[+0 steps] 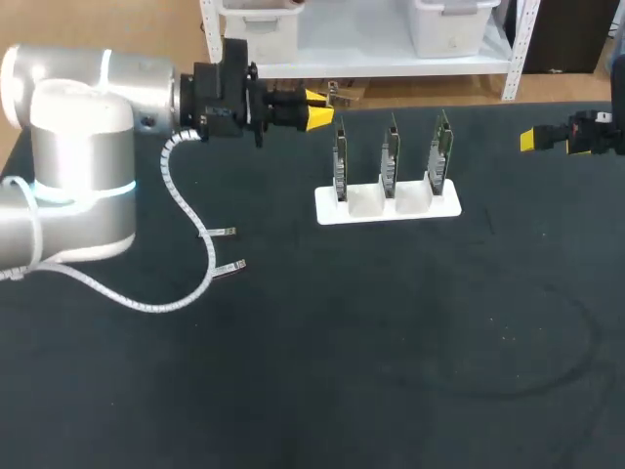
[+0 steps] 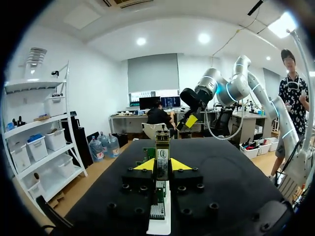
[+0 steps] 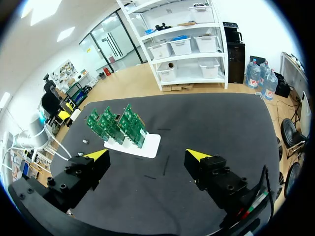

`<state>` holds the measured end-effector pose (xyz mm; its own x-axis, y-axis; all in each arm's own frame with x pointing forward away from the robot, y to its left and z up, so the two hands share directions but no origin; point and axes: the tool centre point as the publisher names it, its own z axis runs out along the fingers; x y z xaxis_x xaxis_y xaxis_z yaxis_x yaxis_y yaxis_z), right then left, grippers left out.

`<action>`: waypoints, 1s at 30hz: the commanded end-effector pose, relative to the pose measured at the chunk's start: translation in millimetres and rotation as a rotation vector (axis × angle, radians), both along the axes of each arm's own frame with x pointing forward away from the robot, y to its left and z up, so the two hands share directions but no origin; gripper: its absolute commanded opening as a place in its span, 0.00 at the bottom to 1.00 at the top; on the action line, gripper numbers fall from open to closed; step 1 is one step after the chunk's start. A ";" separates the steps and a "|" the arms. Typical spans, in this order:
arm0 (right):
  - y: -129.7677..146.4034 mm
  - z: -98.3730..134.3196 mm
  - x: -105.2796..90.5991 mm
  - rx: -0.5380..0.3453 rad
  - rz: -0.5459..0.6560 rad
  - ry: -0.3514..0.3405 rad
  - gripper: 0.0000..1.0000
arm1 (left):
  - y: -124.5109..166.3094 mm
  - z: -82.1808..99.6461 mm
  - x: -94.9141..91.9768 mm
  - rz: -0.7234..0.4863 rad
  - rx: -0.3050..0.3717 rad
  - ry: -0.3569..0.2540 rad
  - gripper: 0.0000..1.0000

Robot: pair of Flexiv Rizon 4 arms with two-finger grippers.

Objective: Pick up the optical module with the left hand, and insert it into the network port with the right hand.

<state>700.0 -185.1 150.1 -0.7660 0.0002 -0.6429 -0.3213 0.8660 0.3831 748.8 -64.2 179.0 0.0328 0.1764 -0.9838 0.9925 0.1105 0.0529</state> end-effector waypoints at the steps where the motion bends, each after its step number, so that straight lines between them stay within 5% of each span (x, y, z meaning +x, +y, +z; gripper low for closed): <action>1: 0.0 -0.1 0.0 0.000 0.000 0.000 1.00 | -6.5 -9.4 3.5 0.043 -0.049 -0.039 0.00; 19: 0.0 -0.1 0.0 0.000 0.000 0.000 1.00 | -35.6 -7.9 25.6 -0.094 -0.060 -0.060 0.00; 30: 0.0 -0.1 0.0 0.000 0.000 0.000 1.00 | -35.2 -14.5 15.0 -0.072 -0.073 -0.039 0.00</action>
<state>700.0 -185.1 150.1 -0.7660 0.0002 -0.6429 -0.3213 0.8660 0.3831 766.3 -101.7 165.5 0.0834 0.1006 -0.9914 0.9954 0.0395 0.0877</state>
